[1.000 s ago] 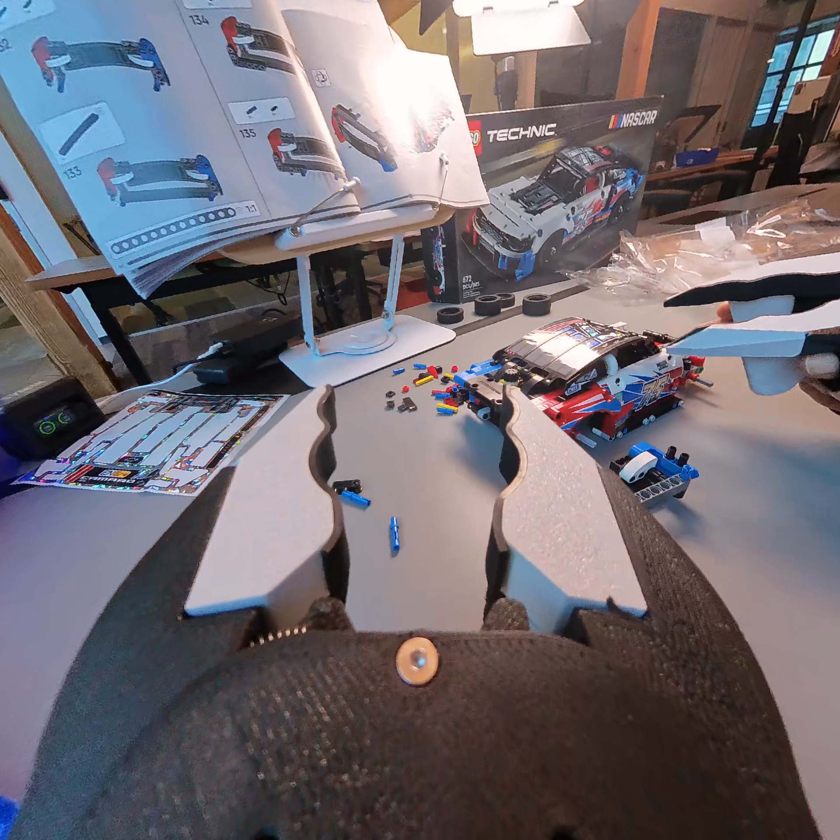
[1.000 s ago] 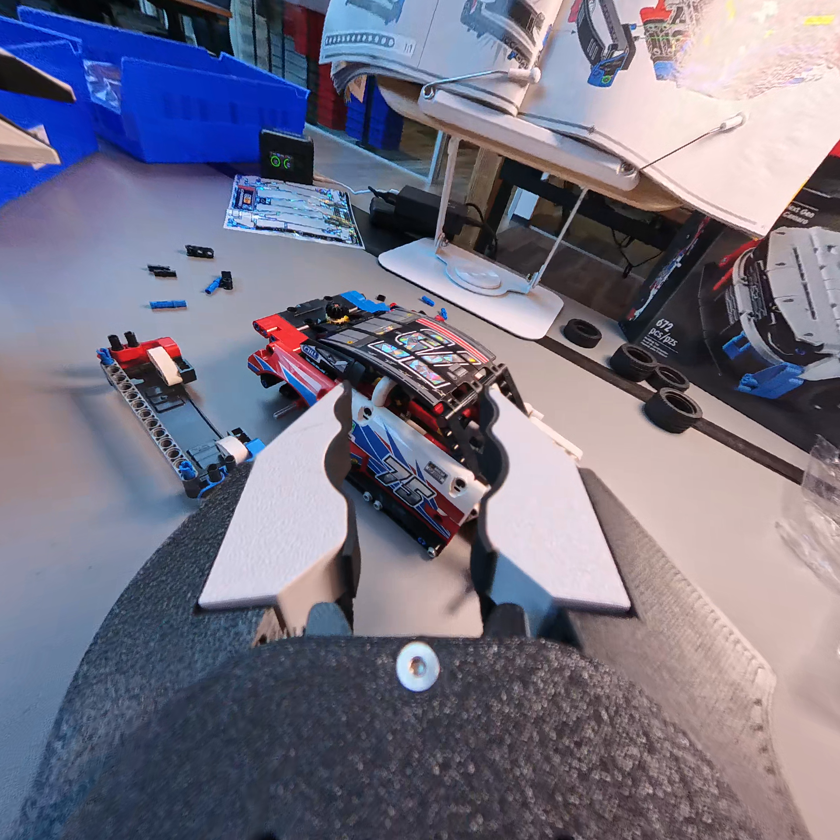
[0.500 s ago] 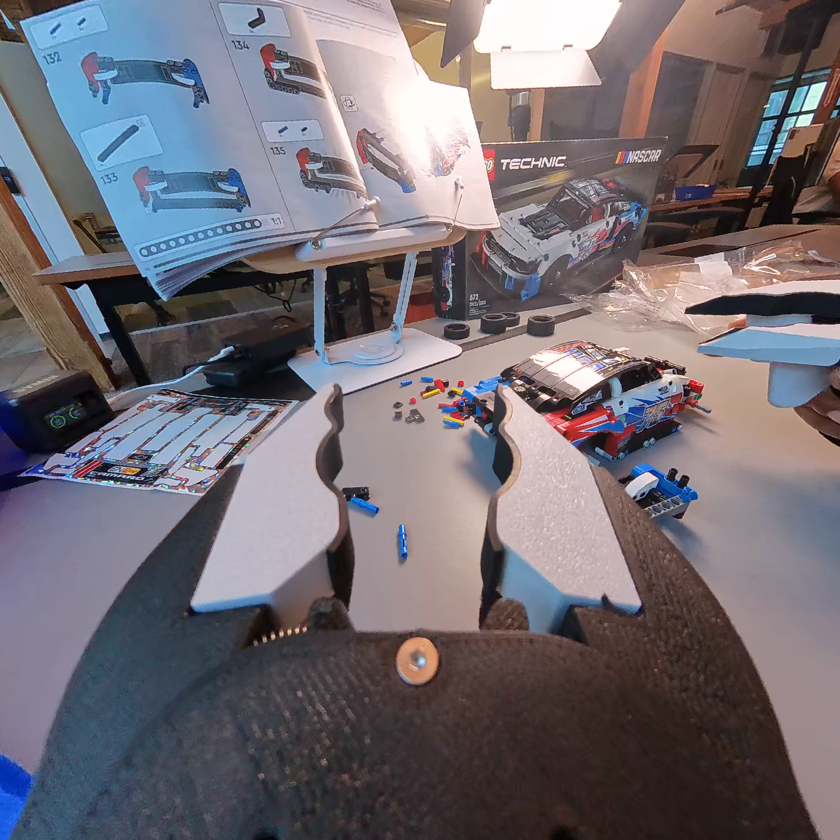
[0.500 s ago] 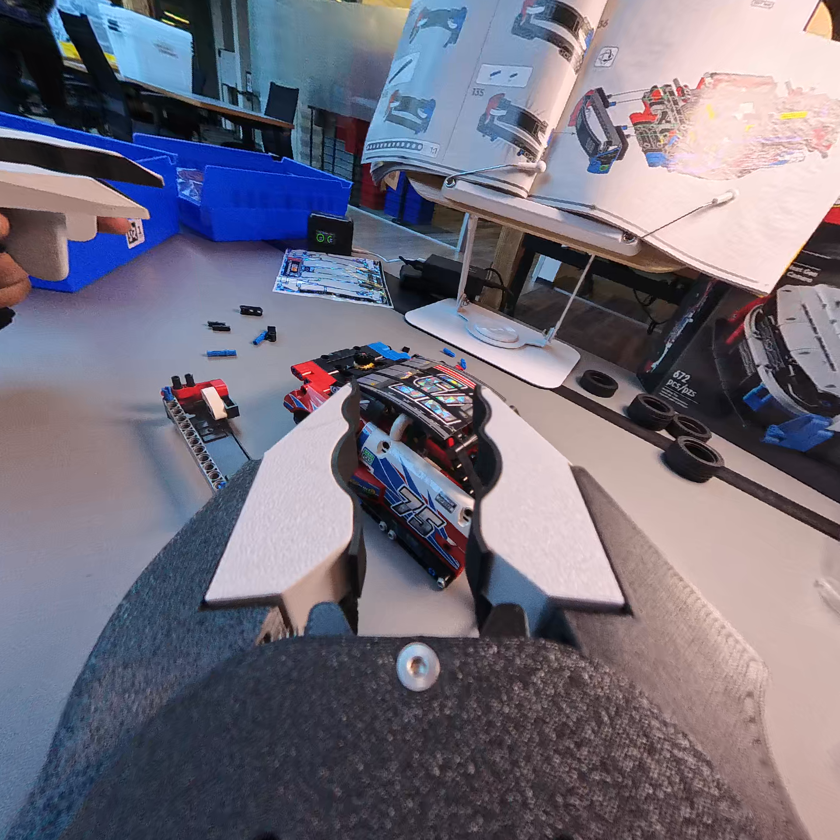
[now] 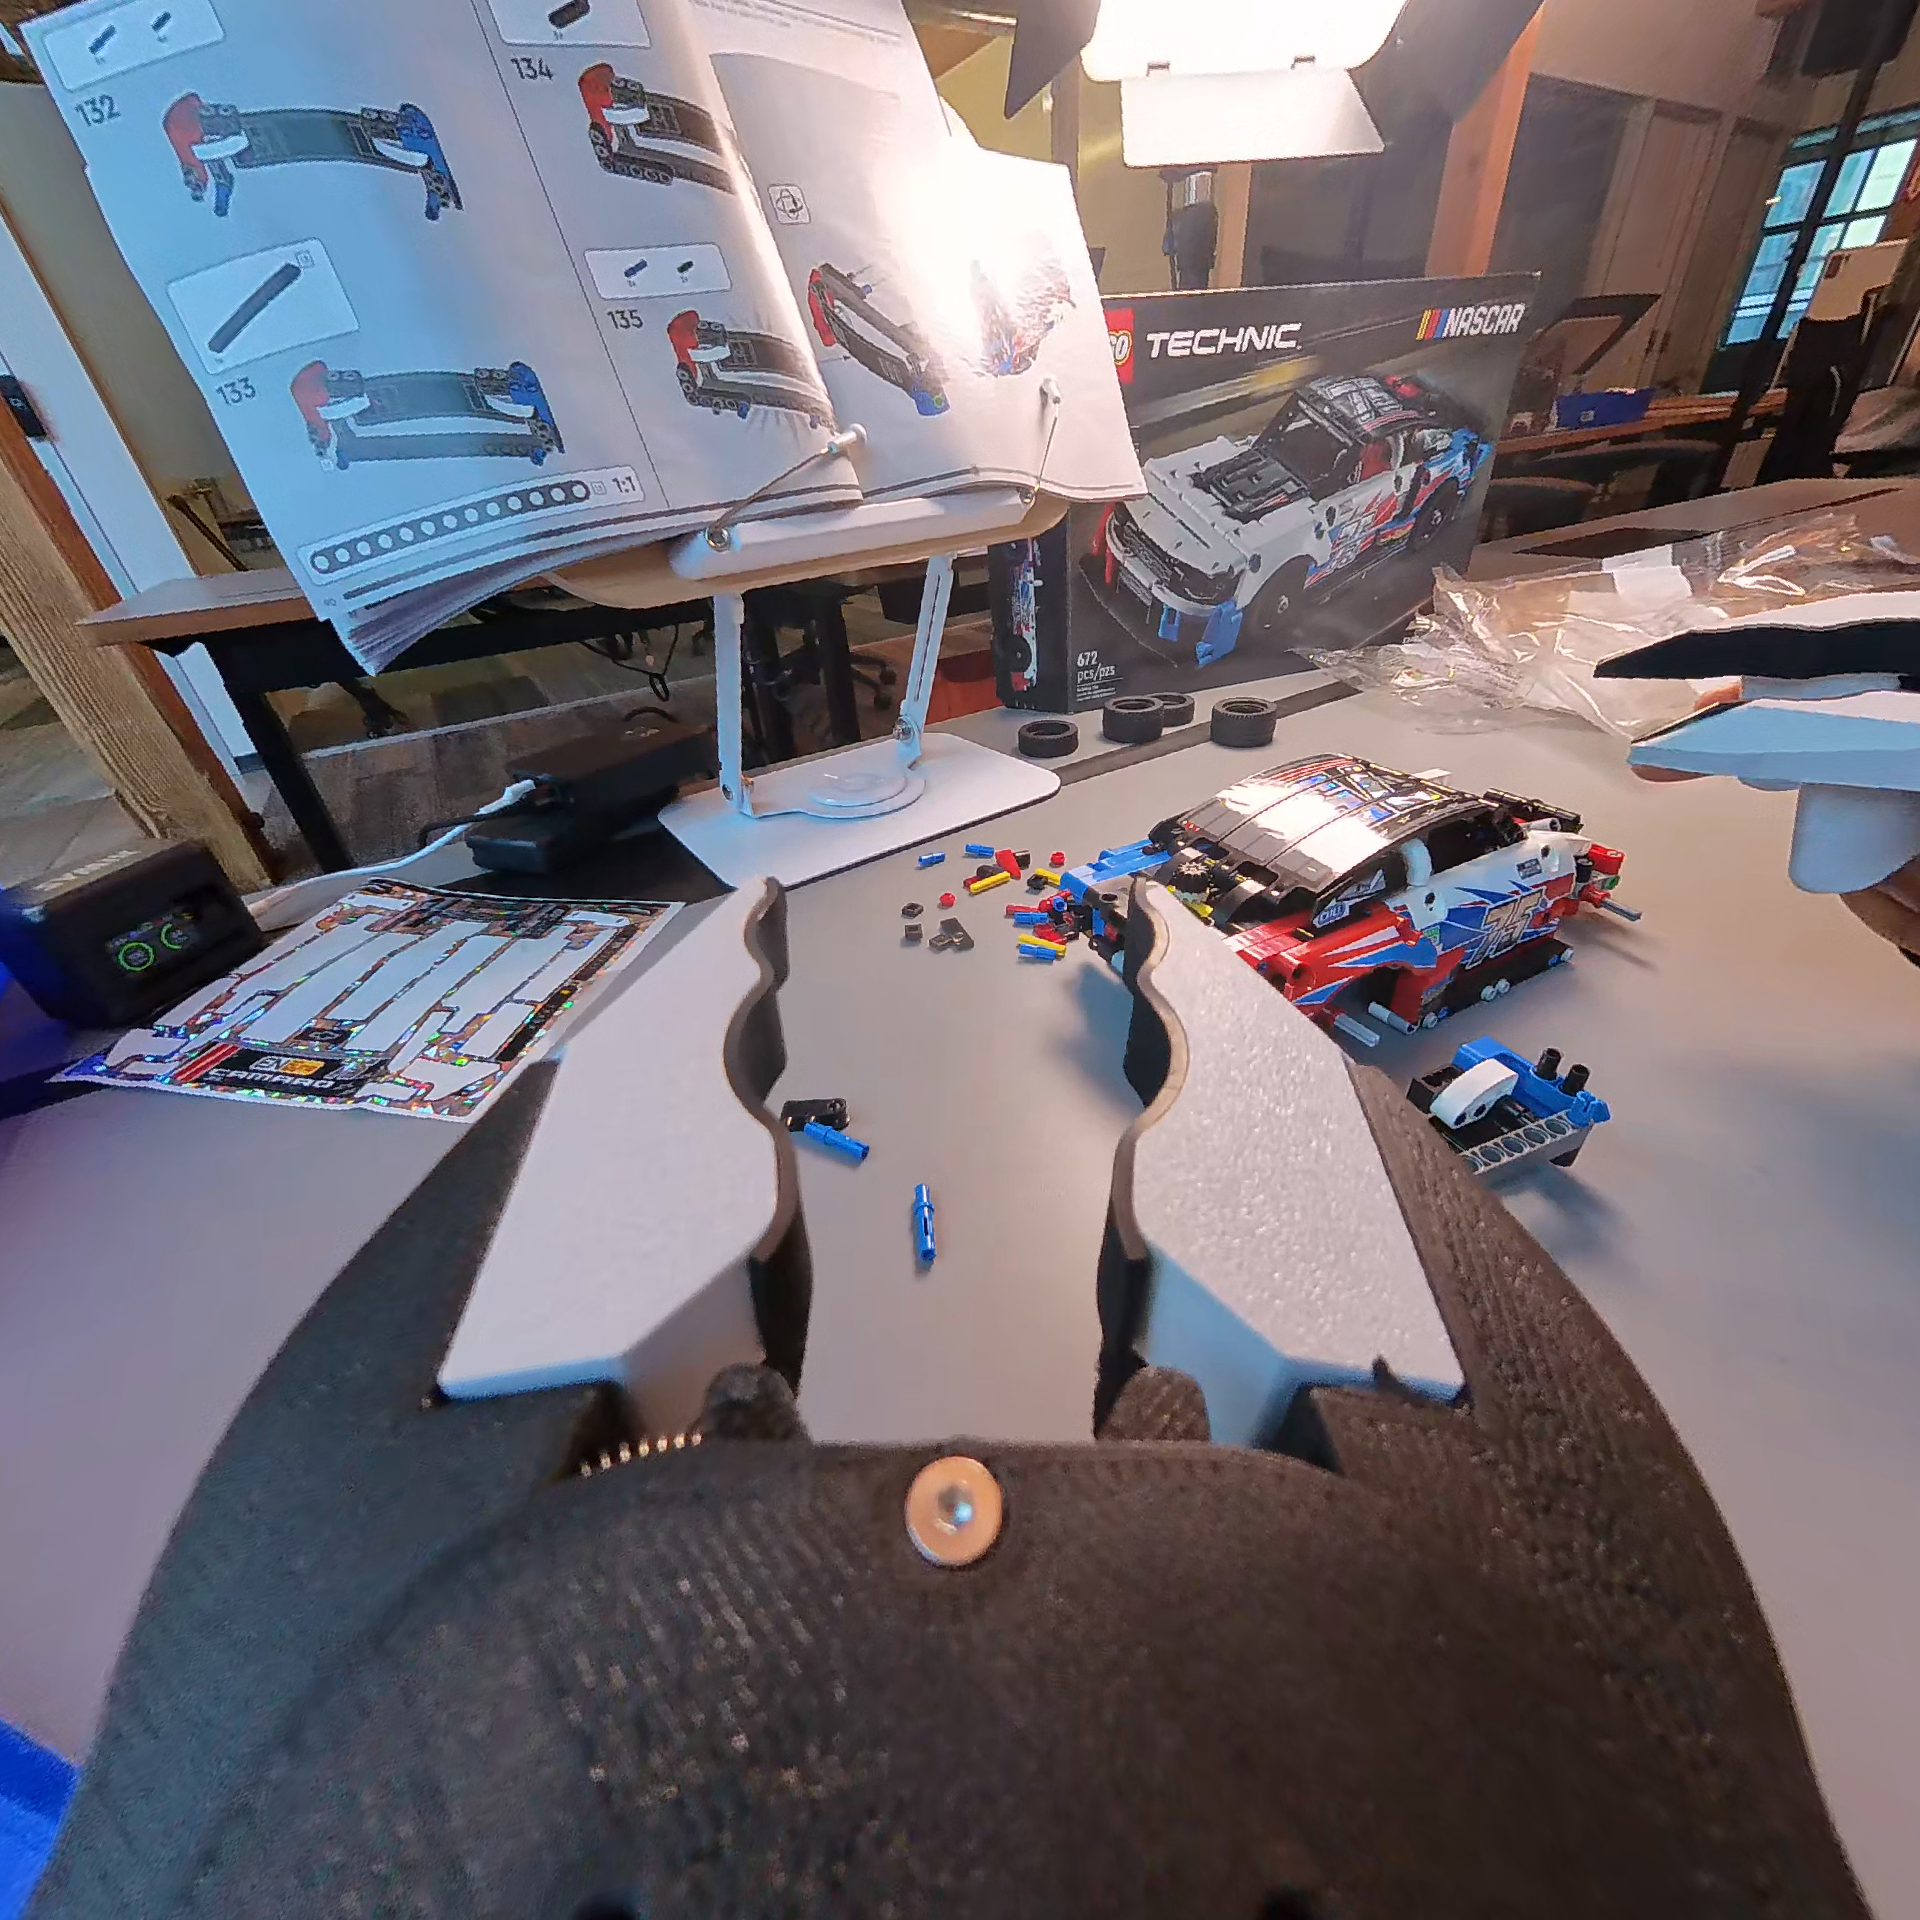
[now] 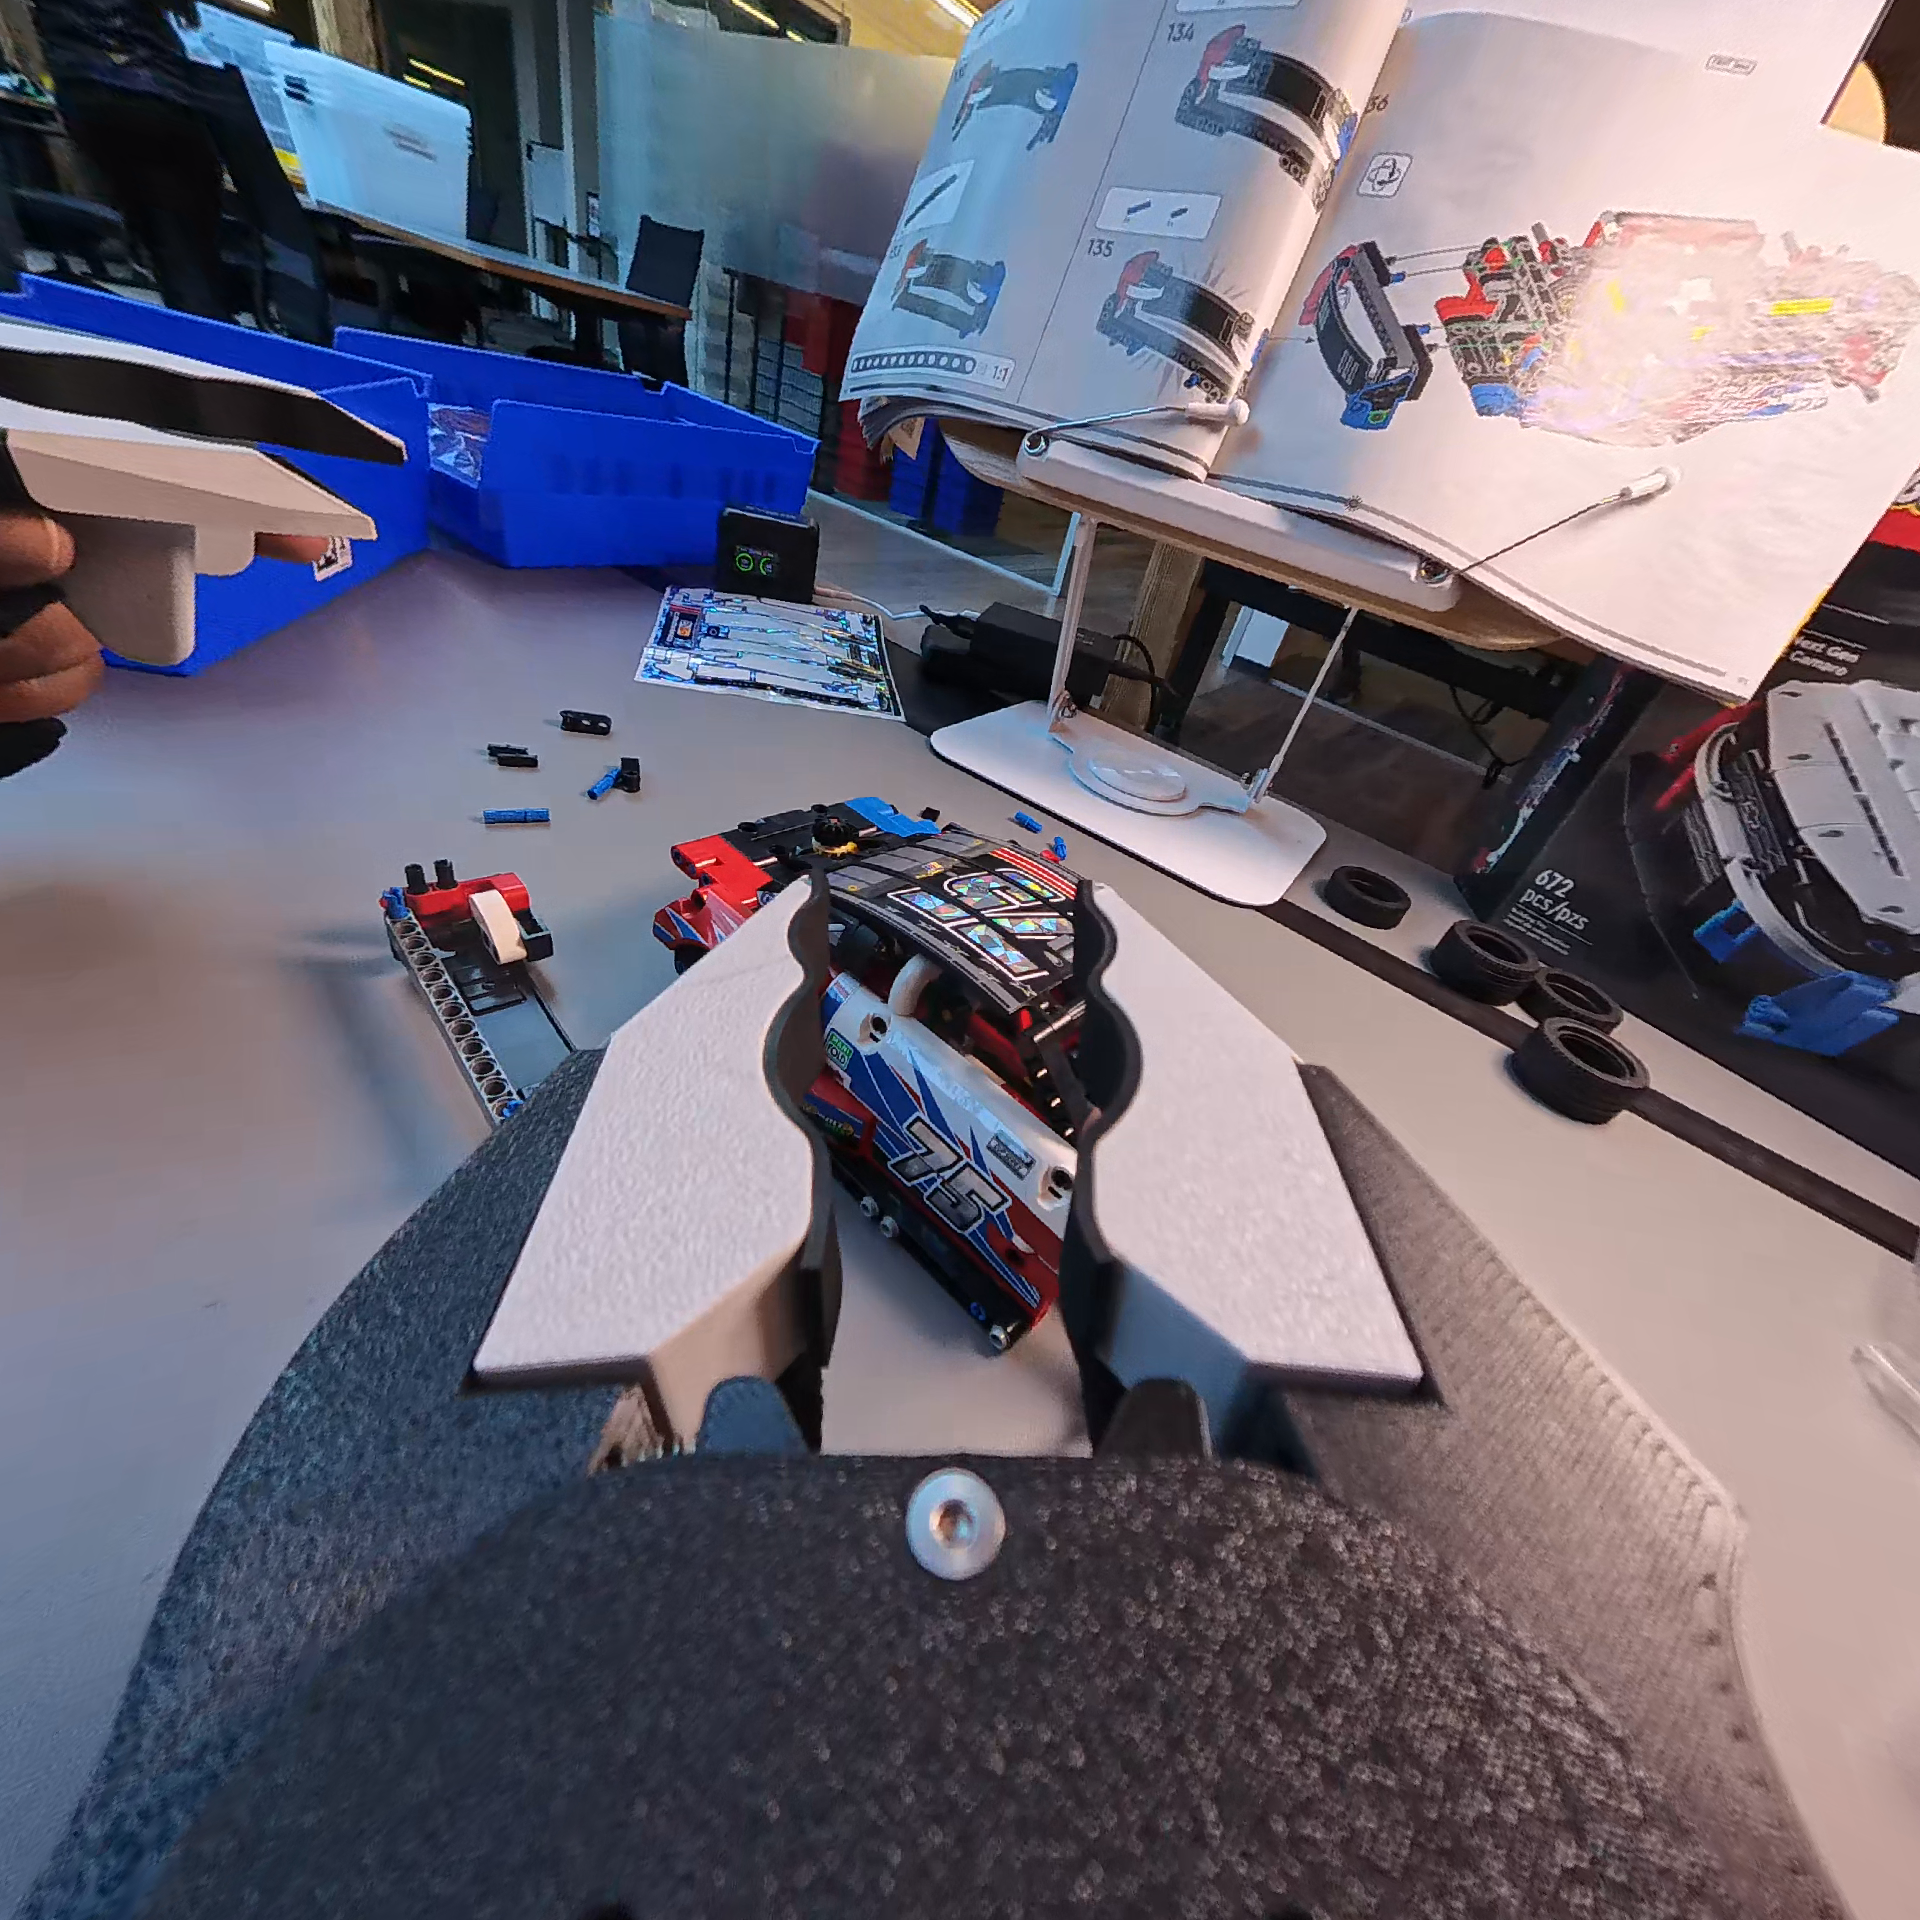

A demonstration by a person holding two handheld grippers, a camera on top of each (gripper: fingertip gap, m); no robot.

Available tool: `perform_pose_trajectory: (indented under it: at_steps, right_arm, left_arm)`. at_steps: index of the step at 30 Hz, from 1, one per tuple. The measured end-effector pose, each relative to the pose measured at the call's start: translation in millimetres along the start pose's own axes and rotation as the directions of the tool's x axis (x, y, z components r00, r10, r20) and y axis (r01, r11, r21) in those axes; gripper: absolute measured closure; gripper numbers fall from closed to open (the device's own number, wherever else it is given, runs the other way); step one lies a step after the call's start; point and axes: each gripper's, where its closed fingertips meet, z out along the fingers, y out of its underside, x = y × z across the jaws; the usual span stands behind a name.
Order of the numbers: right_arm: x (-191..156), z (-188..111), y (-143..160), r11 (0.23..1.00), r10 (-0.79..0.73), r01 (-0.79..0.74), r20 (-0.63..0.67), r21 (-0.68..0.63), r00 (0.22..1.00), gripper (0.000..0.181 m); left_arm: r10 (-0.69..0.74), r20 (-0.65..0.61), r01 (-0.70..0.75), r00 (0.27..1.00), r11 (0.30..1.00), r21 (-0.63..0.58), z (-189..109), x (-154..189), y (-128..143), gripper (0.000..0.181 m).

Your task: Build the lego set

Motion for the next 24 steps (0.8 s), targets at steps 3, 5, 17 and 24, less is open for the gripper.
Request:
perform_pose_trajectory:
  at_steps: [3, 5, 17, 24]
  right_arm:
    - [-0.6, -0.5, -1.2, 1.0, -0.005, 0.005, 0.0, 0.005, 1.0, 0.138]
    - [-0.6, -0.5, -0.8, 1.0, -0.006, 0.006, -0.001, 0.003, 1.0, 0.138]
    - [-2.3, 0.8, 3.0, 1.0, -0.015, 0.015, 0.007, -0.014, 1.0, 0.138]
    - [-3.6, 1.3, 4.5, 1.0, -0.022, 0.022, 0.009, -0.022, 1.0, 0.139]
  left_arm:
    - [0.001, -0.001, -0.001, 1.0, 1.0, 0.003, -0.6, 0.2, -0.7, 0.118]
    - [0.0, -0.002, 0.0, 1.0, 1.0, 0.01, -1.2, 0.1, -2.1, 0.118]
    - [0.004, -0.006, -0.004, 1.0, 1.0, 0.003, -0.5, 0.7, -0.5, 0.118]
    - [-0.003, 0.001, 0.003, 1.0, 1.0, 0.008, -1.2, -1.3, -1.5, 0.118]
